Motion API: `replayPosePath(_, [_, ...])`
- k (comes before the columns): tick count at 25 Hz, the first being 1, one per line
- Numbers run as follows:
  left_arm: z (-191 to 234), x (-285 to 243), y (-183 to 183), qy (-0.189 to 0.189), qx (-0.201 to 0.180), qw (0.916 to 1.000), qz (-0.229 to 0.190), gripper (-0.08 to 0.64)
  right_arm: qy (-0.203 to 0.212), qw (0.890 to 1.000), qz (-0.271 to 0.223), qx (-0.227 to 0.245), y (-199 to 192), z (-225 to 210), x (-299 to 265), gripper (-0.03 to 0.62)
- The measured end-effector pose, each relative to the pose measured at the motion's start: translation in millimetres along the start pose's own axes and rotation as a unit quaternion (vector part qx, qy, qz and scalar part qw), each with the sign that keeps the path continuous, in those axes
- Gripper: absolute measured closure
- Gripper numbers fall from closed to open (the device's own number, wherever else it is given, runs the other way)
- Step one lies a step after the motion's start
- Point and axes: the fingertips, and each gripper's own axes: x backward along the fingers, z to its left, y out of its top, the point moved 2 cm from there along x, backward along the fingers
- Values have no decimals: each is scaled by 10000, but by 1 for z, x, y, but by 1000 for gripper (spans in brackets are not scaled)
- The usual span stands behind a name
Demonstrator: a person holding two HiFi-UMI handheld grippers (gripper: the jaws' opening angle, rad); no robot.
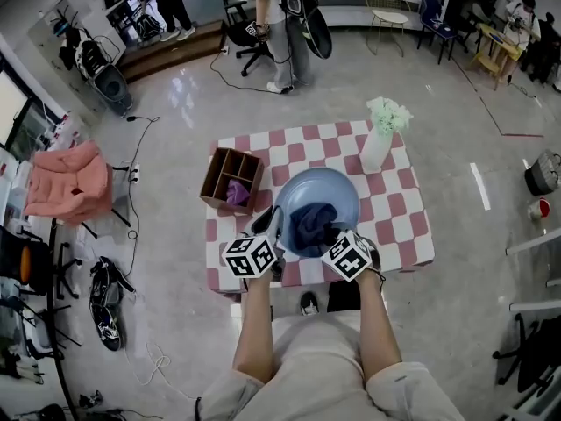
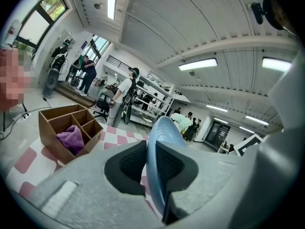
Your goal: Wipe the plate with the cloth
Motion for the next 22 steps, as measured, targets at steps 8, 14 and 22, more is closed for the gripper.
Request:
replayPosePath(8, [-23, -14, -3, -288, -149, 9993, 187, 522, -149, 9996, -207, -100, 7, -8, 10, 523])
replayPosePath(14, [-30, -18, -6, -412, -248, 9983, 331, 520, -385, 9984, -358, -227, 12, -18, 13, 523])
replayPosePath(22, [-27, -16, -5, -443, -379, 9975, 399, 518, -793, 9944, -519, -471, 19, -38, 11, 523])
